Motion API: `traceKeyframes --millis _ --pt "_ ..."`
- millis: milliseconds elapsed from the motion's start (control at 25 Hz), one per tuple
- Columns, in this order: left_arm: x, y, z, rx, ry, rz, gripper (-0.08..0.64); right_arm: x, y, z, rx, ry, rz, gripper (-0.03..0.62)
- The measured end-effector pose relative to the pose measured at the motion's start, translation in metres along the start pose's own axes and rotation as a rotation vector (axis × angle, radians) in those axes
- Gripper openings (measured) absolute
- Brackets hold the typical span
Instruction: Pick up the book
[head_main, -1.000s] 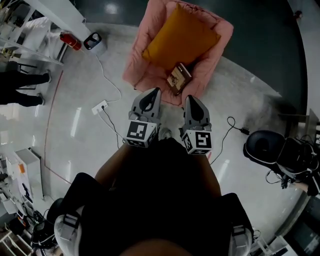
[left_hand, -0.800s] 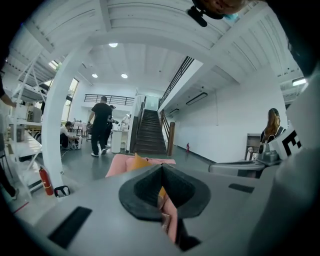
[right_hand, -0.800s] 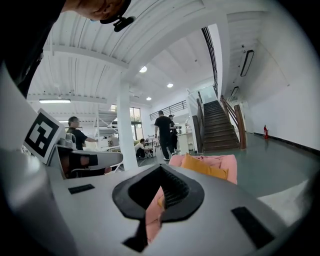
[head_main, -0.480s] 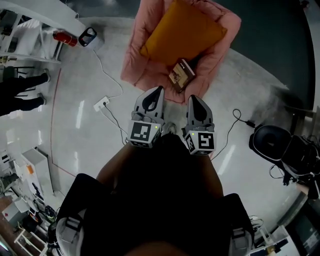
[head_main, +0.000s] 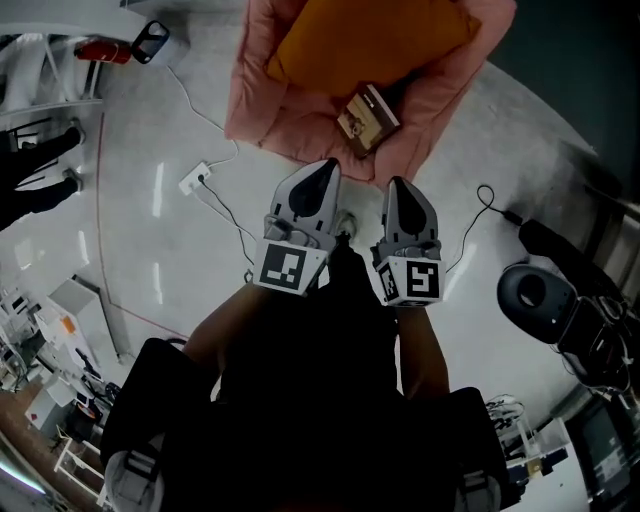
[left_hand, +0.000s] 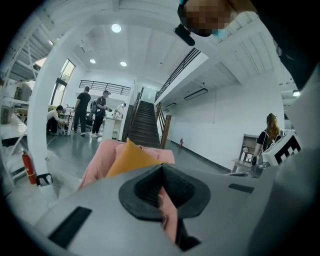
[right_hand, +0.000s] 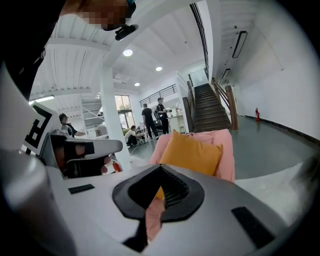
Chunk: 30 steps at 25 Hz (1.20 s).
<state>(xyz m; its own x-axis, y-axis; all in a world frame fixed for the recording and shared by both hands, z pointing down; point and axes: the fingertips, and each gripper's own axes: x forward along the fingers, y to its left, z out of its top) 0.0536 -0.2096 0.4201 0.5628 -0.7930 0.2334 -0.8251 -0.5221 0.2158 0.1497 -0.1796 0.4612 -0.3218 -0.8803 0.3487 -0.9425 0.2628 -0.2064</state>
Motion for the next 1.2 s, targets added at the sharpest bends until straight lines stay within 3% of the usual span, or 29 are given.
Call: traceKeyframes --millis 240,960,1200 --pt "0.021 0.013 -0.035 -0.032 0.034 -0.016 0.006 0.025 -0.029 -0.023 0.030 0.015 -0.067 0.002" --pt "0.084 0.061 -0.126 -0.048 0.132 -0.016 0.006 0.103 -0.063 -0.135 0.091 0.164 -0.075 0.007" --pt "0.098 0.067 -0.152 -0.077 0.147 -0.018 0.006 0.124 -0.076 -0.177 0.107 0.225 -0.046 0.054"
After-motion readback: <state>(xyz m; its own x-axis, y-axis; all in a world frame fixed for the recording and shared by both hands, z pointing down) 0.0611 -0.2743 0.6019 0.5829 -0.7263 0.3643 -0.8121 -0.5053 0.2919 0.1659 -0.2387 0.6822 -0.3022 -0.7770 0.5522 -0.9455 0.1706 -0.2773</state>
